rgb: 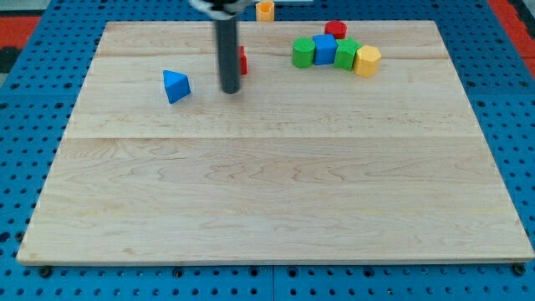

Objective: Move the blue triangle to the left of the red star

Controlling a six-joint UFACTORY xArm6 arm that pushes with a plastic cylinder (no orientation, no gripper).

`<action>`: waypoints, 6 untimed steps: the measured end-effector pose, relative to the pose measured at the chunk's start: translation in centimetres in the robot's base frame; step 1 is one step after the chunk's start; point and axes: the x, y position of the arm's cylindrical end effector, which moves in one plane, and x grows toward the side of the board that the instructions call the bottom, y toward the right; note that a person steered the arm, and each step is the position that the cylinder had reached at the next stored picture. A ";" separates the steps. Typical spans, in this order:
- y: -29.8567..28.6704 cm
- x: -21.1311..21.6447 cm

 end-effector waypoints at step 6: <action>-0.1 -1.4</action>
